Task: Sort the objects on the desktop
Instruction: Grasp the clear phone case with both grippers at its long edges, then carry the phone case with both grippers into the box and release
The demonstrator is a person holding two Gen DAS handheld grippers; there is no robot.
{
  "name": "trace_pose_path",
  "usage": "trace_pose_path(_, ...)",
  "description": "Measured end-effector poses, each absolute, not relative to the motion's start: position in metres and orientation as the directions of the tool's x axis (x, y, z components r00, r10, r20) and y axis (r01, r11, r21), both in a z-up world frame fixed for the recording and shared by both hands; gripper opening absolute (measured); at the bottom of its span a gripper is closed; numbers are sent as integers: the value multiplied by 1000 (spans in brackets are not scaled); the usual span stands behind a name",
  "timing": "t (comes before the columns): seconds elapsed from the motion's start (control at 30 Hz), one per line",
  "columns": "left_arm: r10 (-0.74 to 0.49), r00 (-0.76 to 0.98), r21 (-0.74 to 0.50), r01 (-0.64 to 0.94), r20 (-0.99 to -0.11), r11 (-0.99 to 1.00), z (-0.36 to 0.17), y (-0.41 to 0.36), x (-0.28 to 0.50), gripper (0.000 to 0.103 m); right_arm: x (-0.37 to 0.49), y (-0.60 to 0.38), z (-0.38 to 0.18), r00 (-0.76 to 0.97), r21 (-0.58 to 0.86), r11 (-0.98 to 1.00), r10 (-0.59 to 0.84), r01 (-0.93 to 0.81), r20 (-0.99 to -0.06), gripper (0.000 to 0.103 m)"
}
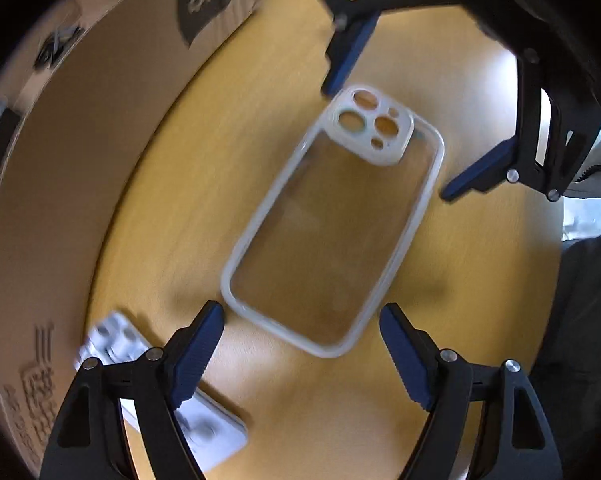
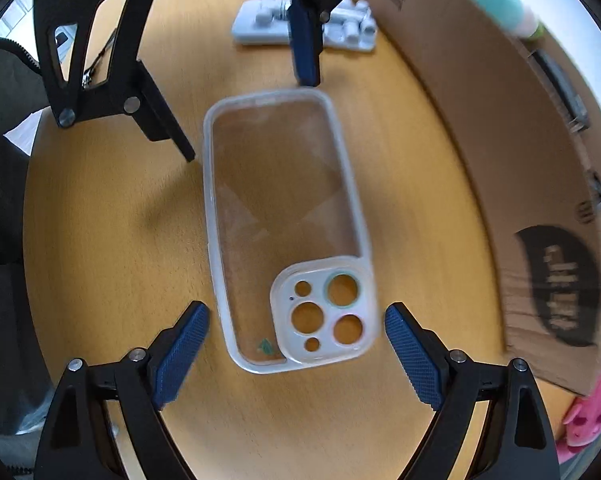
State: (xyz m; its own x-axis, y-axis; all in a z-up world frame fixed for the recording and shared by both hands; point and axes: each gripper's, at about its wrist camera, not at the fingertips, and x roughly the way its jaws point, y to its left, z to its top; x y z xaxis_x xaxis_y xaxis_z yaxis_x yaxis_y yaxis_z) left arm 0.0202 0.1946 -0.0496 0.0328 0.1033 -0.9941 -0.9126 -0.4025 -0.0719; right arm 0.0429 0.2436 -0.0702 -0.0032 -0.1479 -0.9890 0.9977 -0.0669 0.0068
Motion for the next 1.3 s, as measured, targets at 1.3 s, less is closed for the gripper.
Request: trace_pose_path(1.3,139,-389,324,-882,-911,-341,146,86,-80,74,-54,103,96,-250,-279,32,-355,960,-901,81)
